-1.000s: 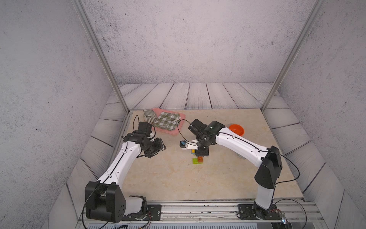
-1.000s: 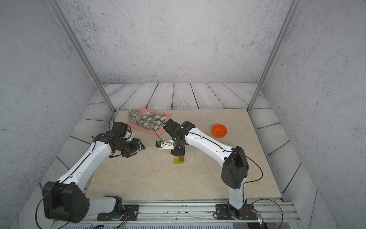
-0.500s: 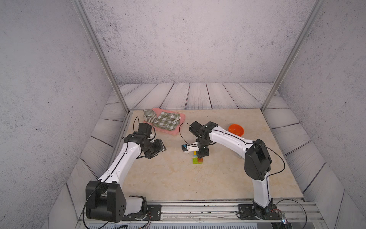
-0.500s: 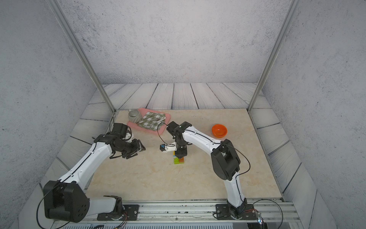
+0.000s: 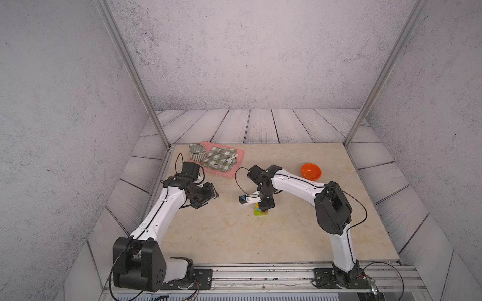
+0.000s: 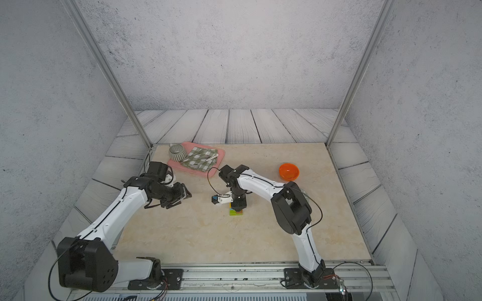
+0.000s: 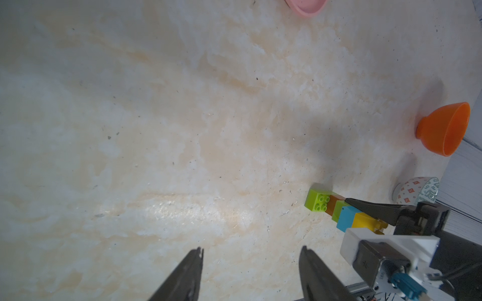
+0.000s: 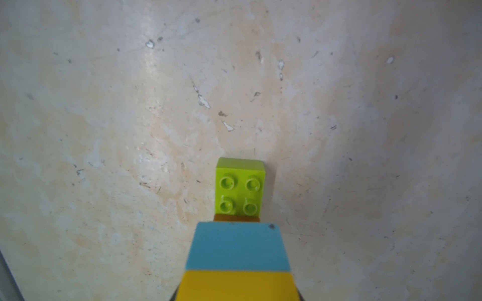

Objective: Assemble the letter s with lego
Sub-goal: Assemble the lego brick with the lego brick.

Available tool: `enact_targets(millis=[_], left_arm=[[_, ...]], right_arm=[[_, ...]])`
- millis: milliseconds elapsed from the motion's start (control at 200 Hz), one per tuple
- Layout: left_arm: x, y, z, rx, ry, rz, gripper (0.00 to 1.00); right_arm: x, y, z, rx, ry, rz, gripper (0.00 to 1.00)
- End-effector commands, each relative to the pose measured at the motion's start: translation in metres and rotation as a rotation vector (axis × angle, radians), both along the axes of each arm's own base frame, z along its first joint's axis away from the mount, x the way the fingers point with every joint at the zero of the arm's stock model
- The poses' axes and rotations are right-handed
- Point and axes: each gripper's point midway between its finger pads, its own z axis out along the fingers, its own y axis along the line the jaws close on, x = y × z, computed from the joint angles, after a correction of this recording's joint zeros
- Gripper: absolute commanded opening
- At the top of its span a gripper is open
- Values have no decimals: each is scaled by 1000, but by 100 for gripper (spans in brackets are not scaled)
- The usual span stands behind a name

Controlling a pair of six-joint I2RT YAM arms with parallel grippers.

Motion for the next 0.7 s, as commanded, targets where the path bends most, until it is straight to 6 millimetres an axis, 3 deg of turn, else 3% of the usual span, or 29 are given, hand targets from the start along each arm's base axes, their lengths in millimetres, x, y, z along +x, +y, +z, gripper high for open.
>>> enact_targets(millis=[0, 450, 696], left_arm=[[-2, 2, -3, 3, 16, -5, 64], [-2, 3, 0, 4, 11, -3, 64], [-2, 4, -1, 5, 13, 0, 64]], right_arm=[[5, -2, -9, -36, -27, -1, 20], [9, 3, -4, -35, -45, -30, 21], [7, -1, -19, -74, -22, -38, 20]])
